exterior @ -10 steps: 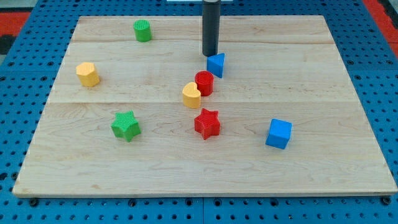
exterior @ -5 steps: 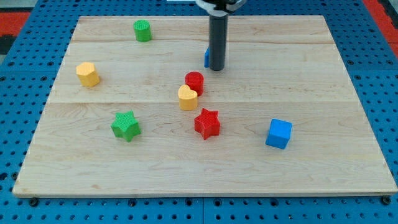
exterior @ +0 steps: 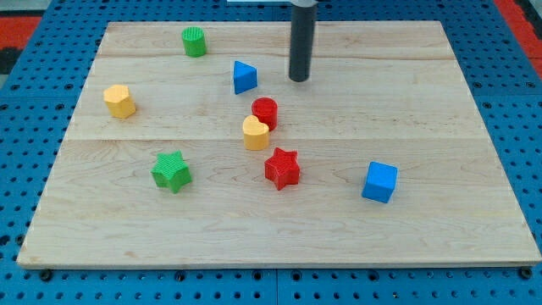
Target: Push the blue triangle towards the green star
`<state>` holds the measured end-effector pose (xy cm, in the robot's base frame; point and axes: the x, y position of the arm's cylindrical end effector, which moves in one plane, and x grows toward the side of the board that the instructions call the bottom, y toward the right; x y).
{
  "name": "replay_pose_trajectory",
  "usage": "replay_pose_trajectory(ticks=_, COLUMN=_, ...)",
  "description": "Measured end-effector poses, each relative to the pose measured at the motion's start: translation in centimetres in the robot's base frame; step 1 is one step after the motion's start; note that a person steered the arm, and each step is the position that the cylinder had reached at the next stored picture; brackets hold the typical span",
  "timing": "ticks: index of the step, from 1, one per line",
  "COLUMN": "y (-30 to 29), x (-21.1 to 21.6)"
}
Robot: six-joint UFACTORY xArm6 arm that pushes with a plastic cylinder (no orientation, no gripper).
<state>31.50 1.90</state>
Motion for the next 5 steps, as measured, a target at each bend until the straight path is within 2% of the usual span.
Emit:
replay_pose_trajectory(ticks=1, y=-7.9, x=-0.1)
replay_pose_trajectory(ticks=3, y=-11.6, x=2.9)
replay_pose_trajectory(ticks=4, y=-11.9, x=6.9)
replay_pose_trajectory(ticks=5, y=-15.4, x=6.6)
